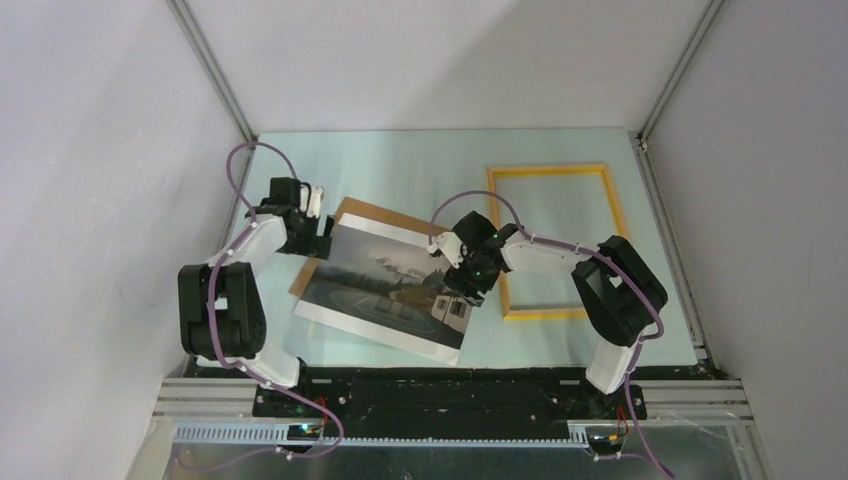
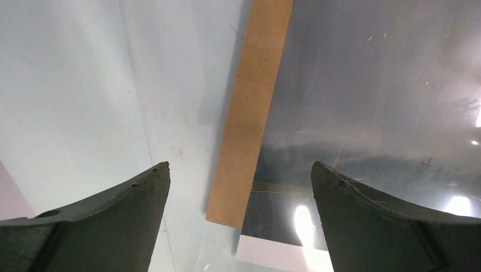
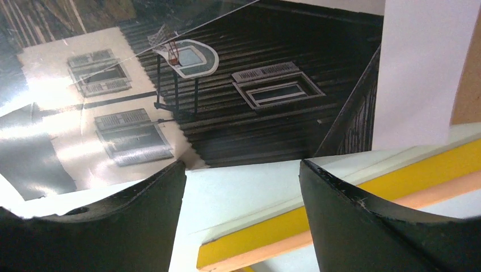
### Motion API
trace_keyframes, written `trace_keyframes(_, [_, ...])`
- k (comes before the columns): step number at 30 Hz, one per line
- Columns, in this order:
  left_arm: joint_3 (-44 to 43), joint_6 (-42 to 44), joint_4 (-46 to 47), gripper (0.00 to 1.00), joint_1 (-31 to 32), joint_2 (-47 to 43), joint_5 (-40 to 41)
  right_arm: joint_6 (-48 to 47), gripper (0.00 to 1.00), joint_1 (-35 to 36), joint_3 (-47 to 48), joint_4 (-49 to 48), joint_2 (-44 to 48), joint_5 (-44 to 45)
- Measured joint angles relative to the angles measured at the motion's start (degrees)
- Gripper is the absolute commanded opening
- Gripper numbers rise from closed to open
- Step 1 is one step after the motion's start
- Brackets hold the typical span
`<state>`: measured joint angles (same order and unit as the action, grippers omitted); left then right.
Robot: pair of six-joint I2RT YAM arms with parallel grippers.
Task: Put the photo into the frame
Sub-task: Pick up the photo frame item at the center of the board.
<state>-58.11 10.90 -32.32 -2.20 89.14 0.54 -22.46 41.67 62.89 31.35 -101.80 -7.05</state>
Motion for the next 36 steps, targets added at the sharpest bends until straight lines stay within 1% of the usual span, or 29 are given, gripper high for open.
trace_keyframes(15, [-0.37, -0.39, -0.7, 0.98, -0.79, 2.86, 2.34, 1.55, 0.78, 0.2, 12.11, 1.2, -9.11, 0.24])
trace_keyframes(21, [-0.83, -0.13, -1.03, 0.98, -1.11, 2.51, 2.25, 2.43, 0.82, -0.42, 15.56, 1.49, -11.28, 0.35])
trace_keyframes(24, [-0.63, 1.01, -1.4, 0.98, -1.16, 0.37, 1.6, 2.78, 0.85, -0.98, 16.11, 1.66, -11.28, 0.31])
trace_keyframes(31, [2.71, 4.63, -1.27, 0.98, -1.2, -9.64, 0.09, 3.54, 0.87, -2.27, 20.04, 3.87, -9.44, -0.26])
trace_keyframes(36, [3.34, 4.55, -1.4, 0.98, -1.42, -9.73, 0.35, 4.0, 0.87, -1.31, 26.12, 5.07, -8.28, -1.51])
